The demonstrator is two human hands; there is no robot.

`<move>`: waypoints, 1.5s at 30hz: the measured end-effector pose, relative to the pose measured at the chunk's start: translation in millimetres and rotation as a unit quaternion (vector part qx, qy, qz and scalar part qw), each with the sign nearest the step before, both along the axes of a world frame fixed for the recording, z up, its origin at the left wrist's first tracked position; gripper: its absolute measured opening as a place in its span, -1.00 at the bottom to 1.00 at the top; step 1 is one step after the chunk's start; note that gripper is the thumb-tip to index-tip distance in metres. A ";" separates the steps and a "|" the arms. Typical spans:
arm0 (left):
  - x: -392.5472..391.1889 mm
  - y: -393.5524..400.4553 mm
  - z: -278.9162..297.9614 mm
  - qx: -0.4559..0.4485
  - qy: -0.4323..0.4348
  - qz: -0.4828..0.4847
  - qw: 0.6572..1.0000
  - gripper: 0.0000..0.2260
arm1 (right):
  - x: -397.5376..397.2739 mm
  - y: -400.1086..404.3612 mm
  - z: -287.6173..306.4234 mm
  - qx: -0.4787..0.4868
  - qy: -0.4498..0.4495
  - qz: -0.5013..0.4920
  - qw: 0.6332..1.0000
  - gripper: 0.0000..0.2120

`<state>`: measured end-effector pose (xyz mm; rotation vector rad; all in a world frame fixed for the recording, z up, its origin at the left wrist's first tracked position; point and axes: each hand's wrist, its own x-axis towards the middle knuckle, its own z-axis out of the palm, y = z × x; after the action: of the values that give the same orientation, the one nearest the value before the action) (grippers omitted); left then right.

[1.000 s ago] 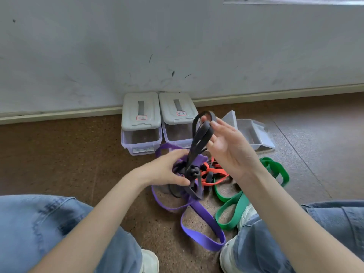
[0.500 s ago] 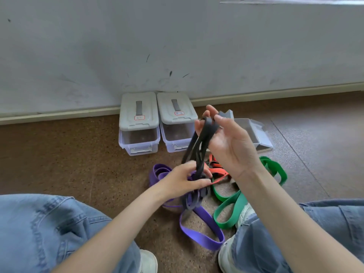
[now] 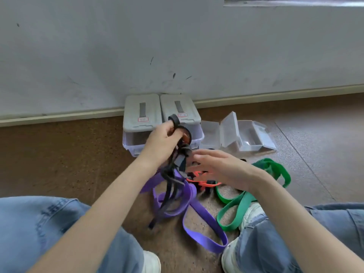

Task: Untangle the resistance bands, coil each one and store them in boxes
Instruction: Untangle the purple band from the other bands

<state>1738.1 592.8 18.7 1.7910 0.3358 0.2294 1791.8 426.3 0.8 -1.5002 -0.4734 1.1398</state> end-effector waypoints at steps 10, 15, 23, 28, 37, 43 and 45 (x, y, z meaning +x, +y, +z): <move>0.5 4.8 15.8 0.071 0.018 -0.021 0.997 -0.83 | -1.5 10.6 -1.4 0.082 0.005 -0.057 0.995 -0.54; -7.0 13.9 12.8 0.086 0.070 -0.048 0.993 -0.90 | 2.2 9.1 2.4 0.049 -0.075 -0.200 0.976 -0.90; -2.4 38.8 7.5 0.126 0.107 0.067 0.984 -0.83 | 14.2 -5.5 32.9 0.168 0.066 -0.292 0.939 -0.90; -6.4 24.7 -15.2 0.270 0.223 -0.131 0.928 -0.25 | 3.8 1.9 45.2 0.290 0.156 -0.241 0.913 -0.82; -7.7 4.9 -18.1 0.050 0.017 -0.107 0.993 -0.79 | 20.2 -4.3 44.4 0.333 0.133 -0.353 0.864 -0.90; 1.5 -4.2 43.1 -0.180 -0.154 -0.095 0.967 -0.79 | 5.9 5.8 18.2 0.028 -0.194 0.022 0.980 -0.56; 1.0 -8.3 44.7 -0.236 -0.139 -0.092 0.957 -0.81 | -12.7 20.4 10.3 0.017 -0.194 0.039 0.980 -0.58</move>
<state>1739.1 584.5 63.4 1.2850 0.0152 0.2427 1779.1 446.6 11.0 -1.6922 -0.8193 0.8931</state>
